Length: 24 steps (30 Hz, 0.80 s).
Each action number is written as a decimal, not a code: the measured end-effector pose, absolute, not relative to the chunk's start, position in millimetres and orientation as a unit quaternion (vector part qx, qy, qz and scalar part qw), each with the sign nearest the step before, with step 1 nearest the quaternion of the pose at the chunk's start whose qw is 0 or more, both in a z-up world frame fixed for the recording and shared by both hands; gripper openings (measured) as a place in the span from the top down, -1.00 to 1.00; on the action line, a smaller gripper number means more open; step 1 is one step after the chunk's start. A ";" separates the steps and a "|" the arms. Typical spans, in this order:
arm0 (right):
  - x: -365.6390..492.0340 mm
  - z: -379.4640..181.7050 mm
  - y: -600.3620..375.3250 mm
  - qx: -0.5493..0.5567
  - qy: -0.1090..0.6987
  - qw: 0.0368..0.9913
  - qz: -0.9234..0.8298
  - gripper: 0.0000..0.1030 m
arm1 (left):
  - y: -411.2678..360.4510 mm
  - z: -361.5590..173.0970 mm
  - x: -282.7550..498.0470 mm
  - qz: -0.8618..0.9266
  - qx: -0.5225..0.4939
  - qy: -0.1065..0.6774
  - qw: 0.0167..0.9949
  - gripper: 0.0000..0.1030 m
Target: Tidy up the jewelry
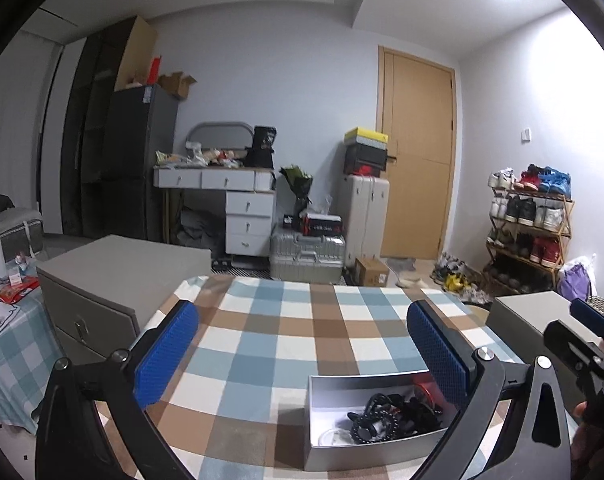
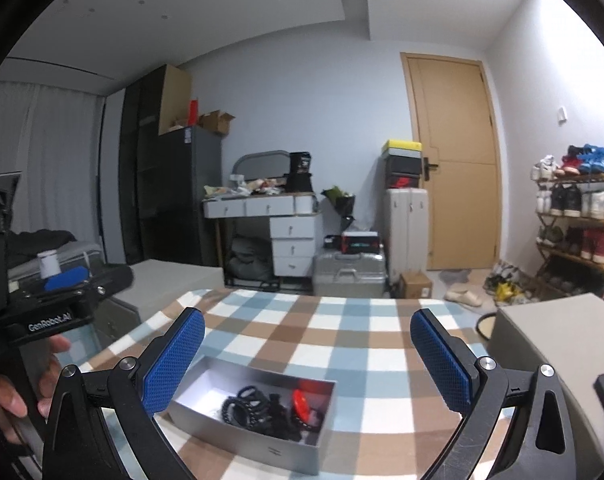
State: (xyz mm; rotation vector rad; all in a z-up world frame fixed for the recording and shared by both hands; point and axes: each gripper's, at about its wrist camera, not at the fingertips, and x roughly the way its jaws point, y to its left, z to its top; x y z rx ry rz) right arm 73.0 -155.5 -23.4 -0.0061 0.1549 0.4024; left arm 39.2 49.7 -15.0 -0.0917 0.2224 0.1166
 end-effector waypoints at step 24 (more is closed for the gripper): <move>87.0 -88.9 -161.9 -0.029 0.106 0.981 0.163 -1.00 | 48.4 -73.0 47.9 0.074 -0.034 0.165 0.983 -0.98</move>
